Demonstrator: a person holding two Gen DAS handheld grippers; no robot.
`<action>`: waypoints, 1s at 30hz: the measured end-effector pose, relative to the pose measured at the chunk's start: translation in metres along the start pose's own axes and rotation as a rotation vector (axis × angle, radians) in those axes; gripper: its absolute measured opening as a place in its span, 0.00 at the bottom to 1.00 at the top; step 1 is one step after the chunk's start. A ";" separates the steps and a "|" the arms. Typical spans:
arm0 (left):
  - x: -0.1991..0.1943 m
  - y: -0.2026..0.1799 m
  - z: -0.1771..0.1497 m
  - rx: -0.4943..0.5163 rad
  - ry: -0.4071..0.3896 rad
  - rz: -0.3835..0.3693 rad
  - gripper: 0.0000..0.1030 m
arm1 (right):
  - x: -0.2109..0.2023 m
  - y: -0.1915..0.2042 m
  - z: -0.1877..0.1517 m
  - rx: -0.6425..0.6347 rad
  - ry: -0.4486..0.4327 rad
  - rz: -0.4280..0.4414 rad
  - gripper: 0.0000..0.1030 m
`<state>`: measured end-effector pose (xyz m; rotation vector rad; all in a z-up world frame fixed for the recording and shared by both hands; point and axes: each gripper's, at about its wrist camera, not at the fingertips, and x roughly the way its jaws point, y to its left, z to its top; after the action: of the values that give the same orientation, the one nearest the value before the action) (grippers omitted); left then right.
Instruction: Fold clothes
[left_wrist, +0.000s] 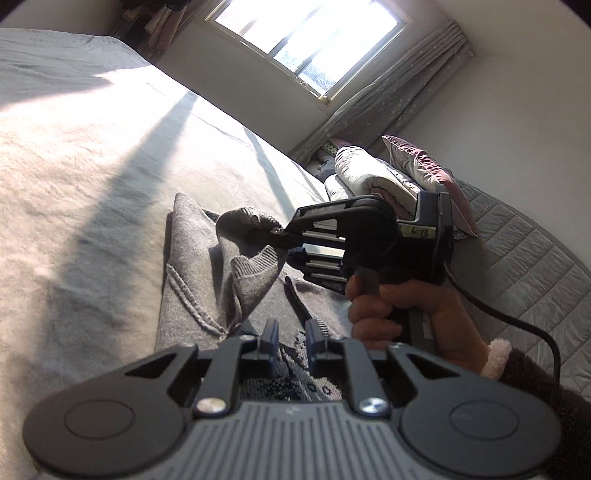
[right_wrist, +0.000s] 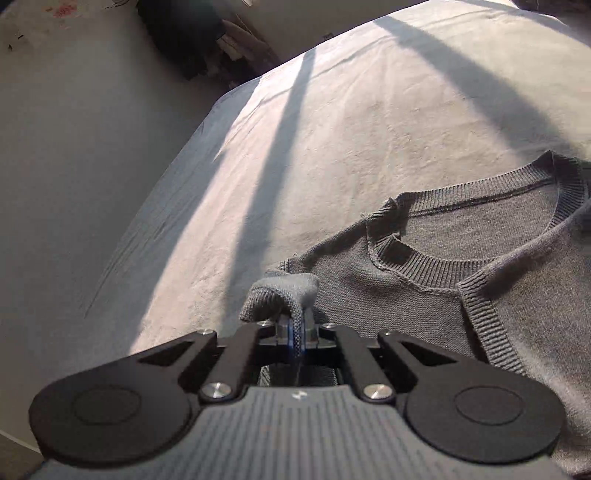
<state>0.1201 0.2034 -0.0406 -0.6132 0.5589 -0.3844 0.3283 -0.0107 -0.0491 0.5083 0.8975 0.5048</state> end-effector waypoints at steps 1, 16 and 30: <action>-0.001 0.002 0.002 -0.002 0.010 -0.001 0.17 | -0.002 -0.010 0.001 0.034 -0.004 0.004 0.03; 0.014 0.015 -0.008 -0.021 0.178 0.093 0.26 | -0.040 -0.070 -0.007 0.268 -0.036 0.018 0.22; 0.021 0.011 -0.016 0.012 0.250 0.114 0.26 | -0.036 -0.001 -0.032 -0.014 0.071 0.081 0.44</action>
<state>0.1286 0.1939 -0.0663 -0.5221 0.8262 -0.3586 0.2830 -0.0268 -0.0454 0.5184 0.9433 0.6052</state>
